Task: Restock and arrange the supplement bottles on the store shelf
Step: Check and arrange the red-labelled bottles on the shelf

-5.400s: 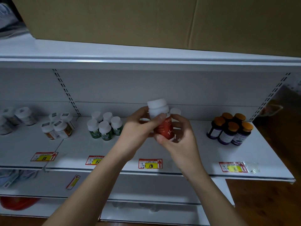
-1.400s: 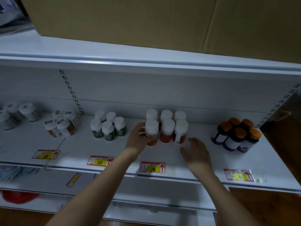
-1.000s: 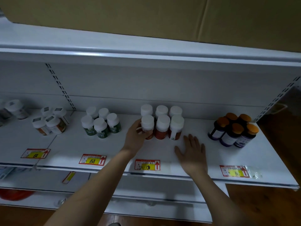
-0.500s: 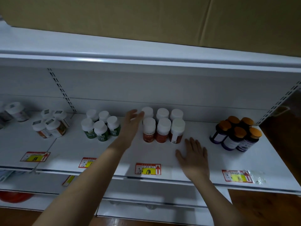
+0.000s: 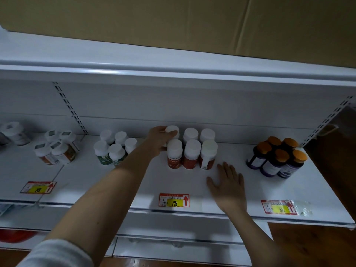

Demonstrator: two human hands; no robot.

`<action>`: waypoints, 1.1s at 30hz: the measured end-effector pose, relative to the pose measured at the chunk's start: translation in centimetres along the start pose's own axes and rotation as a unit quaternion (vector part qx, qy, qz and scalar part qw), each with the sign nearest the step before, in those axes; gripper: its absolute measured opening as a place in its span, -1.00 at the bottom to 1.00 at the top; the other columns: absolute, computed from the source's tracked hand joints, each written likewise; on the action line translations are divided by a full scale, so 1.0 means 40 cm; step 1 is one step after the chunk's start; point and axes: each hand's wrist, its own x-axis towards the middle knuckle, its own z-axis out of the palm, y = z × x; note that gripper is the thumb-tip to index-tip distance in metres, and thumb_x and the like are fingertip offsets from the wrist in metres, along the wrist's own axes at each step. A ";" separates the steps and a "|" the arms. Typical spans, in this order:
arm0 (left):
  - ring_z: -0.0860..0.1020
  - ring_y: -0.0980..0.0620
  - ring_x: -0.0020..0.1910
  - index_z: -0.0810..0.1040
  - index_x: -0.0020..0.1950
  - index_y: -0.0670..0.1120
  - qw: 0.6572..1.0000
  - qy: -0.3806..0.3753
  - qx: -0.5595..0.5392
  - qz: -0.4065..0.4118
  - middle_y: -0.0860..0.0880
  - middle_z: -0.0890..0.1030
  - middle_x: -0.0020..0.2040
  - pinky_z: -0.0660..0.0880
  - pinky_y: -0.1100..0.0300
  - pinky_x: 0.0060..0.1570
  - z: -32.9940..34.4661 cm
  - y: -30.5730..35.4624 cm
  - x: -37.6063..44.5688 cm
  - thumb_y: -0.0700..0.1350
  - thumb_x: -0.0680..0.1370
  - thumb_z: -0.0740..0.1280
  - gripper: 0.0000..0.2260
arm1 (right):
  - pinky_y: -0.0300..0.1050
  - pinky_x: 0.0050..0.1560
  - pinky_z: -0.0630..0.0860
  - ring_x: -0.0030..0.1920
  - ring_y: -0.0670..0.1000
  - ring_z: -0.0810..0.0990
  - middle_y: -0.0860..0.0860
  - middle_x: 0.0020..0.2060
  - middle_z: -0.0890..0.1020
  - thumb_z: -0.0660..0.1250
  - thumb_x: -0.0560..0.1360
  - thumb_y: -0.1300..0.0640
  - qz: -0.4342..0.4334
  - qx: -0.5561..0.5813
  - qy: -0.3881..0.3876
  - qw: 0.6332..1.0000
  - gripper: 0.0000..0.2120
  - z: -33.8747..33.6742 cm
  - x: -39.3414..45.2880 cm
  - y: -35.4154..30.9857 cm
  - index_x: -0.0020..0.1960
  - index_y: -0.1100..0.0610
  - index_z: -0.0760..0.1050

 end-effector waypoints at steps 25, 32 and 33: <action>0.70 -0.09 -0.13 0.64 0.05 -0.04 0.985 -0.087 0.047 0.141 -0.09 0.70 -0.04 0.65 -0.01 -0.25 -0.124 0.101 -0.436 0.21 0.46 0.37 -0.64 | -0.11 0.13 0.60 0.19 -0.07 0.64 -0.06 0.16 0.67 0.22 0.64 0.23 -0.103 0.611 -0.156 0.769 -0.68 -0.307 -0.211 -0.277 0.35 0.02 0.46; 0.68 -0.06 -0.22 0.63 -0.01 -0.05 0.983 -0.104 0.054 0.143 -0.07 0.68 -0.13 0.64 -0.05 -0.28 -0.121 0.091 -0.489 0.18 0.46 0.37 -0.68 | -0.11 0.00 0.62 0.18 0.03 0.65 0.00 0.17 0.67 0.28 0.53 0.20 -0.096 0.680 -0.202 0.699 -0.58 -0.307 -0.268 -0.268 0.38 0.08 0.43; 0.68 -0.05 -0.21 0.63 0.00 -0.05 0.983 -0.107 0.054 0.142 -0.07 0.69 -0.12 0.64 -0.05 -0.28 -0.119 0.090 -0.495 0.20 0.42 0.37 -0.64 | -0.09 0.02 0.63 0.18 0.03 0.65 0.00 0.17 0.68 0.29 0.49 0.18 -0.093 0.689 -0.199 0.691 -0.56 -0.306 -0.274 -0.268 0.37 0.08 0.44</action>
